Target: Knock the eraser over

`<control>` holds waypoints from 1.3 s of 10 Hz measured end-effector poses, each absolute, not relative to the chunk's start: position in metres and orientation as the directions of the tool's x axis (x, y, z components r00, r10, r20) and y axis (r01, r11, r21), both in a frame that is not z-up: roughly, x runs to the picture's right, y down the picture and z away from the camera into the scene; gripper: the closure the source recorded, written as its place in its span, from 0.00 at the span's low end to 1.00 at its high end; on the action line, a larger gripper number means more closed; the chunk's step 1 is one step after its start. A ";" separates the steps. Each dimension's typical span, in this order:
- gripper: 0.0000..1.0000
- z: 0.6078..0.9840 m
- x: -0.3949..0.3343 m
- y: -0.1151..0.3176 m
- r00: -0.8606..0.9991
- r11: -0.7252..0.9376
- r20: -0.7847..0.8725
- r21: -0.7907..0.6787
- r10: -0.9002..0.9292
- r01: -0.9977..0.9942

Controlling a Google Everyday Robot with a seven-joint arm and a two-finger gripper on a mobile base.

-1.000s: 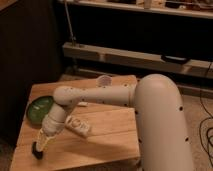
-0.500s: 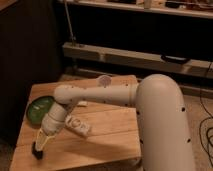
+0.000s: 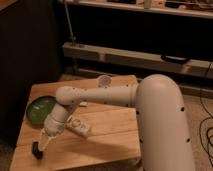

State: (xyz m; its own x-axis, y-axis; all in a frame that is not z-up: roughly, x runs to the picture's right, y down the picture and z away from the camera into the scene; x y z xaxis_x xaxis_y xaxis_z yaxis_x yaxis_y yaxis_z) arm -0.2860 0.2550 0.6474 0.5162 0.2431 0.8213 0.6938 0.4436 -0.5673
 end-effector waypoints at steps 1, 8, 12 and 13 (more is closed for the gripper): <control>0.97 0.652 -0.287 0.258 0.525 0.434 0.815 -0.577 0.245 0.692; 0.97 0.687 -0.285 0.288 0.595 0.315 0.750 -0.662 0.289 0.681; 0.97 0.688 -0.294 0.304 0.635 0.249 0.735 -0.678 0.239 0.691; 0.97 0.688 -0.295 0.306 0.640 0.239 0.733 -0.681 0.233 0.692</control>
